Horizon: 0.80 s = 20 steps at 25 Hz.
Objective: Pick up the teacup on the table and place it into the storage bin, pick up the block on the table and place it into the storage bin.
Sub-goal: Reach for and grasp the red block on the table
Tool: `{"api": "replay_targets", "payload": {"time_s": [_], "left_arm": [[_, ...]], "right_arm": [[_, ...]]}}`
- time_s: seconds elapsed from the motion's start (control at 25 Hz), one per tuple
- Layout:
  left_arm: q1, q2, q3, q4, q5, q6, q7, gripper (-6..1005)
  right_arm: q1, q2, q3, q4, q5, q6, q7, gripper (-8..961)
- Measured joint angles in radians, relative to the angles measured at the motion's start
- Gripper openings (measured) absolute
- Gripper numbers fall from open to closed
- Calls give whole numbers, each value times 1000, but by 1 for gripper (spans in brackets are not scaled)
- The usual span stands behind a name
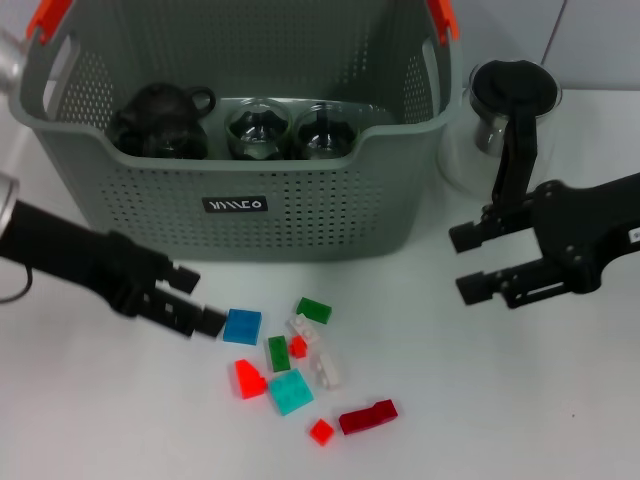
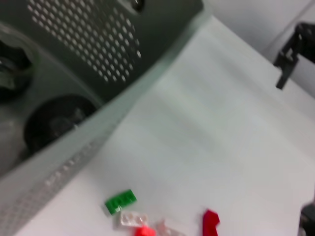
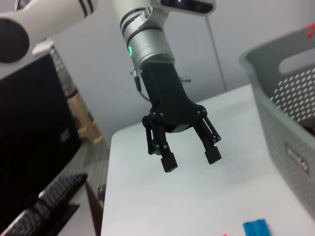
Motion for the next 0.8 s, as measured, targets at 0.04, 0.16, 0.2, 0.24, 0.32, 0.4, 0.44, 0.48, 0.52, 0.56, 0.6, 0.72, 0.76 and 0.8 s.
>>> {"api": "replay_targets", "payload": {"time_s": [0.04, 0.16, 0.2, 0.24, 0.32, 0.4, 0.44, 0.48, 0.52, 0.56, 0.6, 0.72, 0.76, 0.8], "left_arm": [[7, -4, 7, -3, 9, 3, 30, 891], [22, -11, 22, -14, 24, 21, 100, 890], [25, -13, 26, -20, 28, 30, 120, 890], [28, -15, 31, -24, 37, 40, 139, 890], [32, -19, 43, -28, 55, 53, 165, 890], [40, -27, 60, -28, 65, 58, 187, 890], [44, -31, 67, -28, 66, 58, 194, 890], [48, -35, 74, -30, 67, 56, 201, 890], [50, -37, 78, -31, 69, 55, 205, 890], [52, -39, 81, -34, 69, 54, 208, 890], [54, -41, 83, -37, 70, 53, 211, 890], [60, -46, 82, -41, 63, 50, 218, 890], [64, -49, 76, -45, 51, 47, 223, 890], [66, -51, 70, -50, 36, 45, 230, 890]], "right_arm": [[9, 3, -11, 0, -12, 3, 1, 699], [42, 13, -45, -2, -43, 15, 1, 699], [51, 15, -55, -4, -53, 20, 1, 699], [66, 20, -72, -7, -69, 29, 1, 699], [87, 28, -101, -13, -92, 41, 1, 699], [108, 38, -132, -24, -114, 47, 1, 698], [118, 47, -147, -34, -127, 48, 2, 698], [123, 55, -160, -48, -140, 49, 3, 698], [125, 61, -171, -63, -152, 49, 5, 698], [126, 69, -185, -83, -168, 49, 9, 698], [127, 77, -200, -104, -184, 48, 13, 698], [127, 94, -242, -157, -215, 43, 23, 698], [127, 97, -250, -167, -217, 41, 23, 699], [127, 98, -253, -172, -217, 39, 19, 699]]}}
